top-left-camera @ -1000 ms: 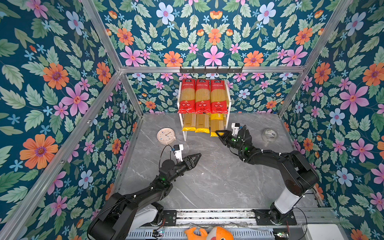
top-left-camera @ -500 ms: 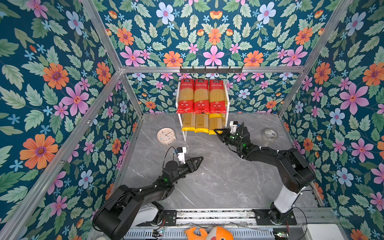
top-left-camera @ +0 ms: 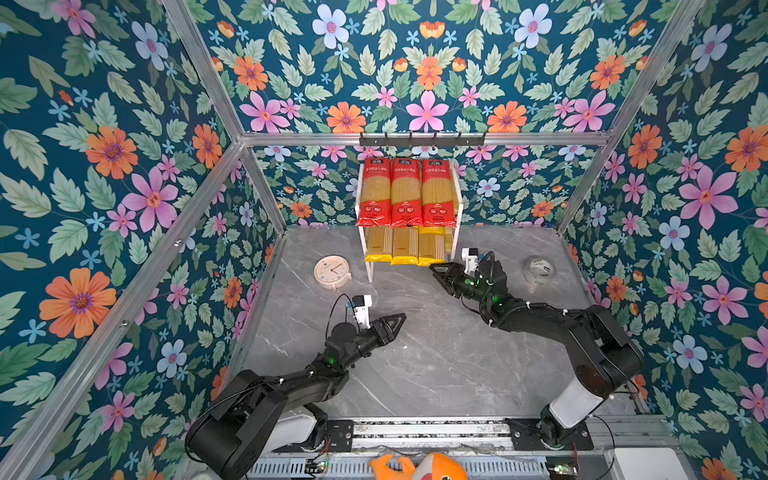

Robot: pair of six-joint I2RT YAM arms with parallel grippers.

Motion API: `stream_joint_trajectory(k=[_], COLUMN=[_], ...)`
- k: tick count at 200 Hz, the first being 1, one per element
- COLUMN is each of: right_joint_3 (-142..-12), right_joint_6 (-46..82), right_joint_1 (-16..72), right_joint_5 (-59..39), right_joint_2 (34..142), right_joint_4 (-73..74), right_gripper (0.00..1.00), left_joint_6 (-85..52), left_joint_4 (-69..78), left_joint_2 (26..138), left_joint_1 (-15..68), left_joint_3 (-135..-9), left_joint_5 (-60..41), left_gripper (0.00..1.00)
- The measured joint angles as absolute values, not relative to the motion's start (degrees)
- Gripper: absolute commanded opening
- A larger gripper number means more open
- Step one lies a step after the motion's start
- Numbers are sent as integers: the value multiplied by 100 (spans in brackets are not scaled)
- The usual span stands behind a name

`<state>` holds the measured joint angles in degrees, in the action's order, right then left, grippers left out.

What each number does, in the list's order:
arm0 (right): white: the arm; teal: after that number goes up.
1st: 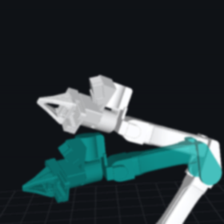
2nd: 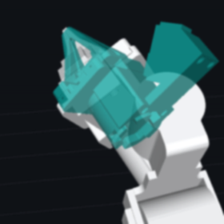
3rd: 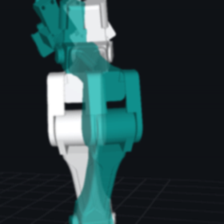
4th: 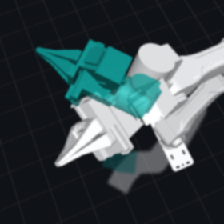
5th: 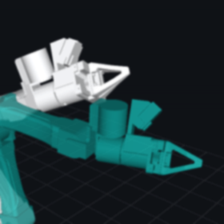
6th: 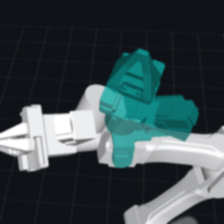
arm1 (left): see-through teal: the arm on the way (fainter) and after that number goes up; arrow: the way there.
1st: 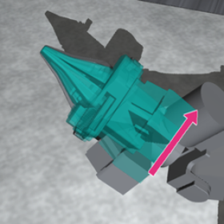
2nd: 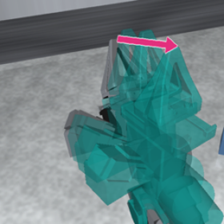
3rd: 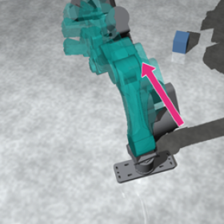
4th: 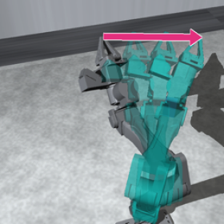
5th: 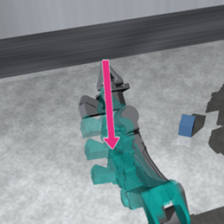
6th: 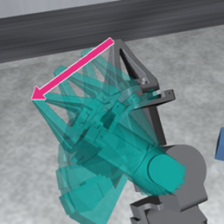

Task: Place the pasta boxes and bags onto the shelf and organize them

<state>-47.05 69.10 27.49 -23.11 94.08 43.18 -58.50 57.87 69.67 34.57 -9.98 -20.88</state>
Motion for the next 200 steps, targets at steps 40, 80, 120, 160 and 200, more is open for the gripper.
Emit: stream_joint_trajectory(k=[40,80,120,160,200], right_joint_3=[-5124,-4716,-3822,-2755,-2438], right_joint_6=[6554,6372,5162,3723,2659], right_joint_1=[2724,2842,2941,2383,1535], right_joint_5=[-2200,-2193,-1848,-373,884], right_joint_2=[9509,9089,7249,5015,4257], right_joint_4=[3975,3588,2261,574,172], right_gripper=[31,44,50,64,67], left_joint_6=[-5749,-5190,-3820,-2132,-661], left_joint_4=[5487,4287,2296,1636,2731], left_joint_2=[6751,5839,4521,4112,4818], left_joint_1=[3527,3535,3540,3535,3280], left_joint_3=[-1050,-1288,-1774,-1568,-1166], left_joint_5=[-1999,-1737,-556,1507,3024], left_gripper=[57,57,60,72,76])
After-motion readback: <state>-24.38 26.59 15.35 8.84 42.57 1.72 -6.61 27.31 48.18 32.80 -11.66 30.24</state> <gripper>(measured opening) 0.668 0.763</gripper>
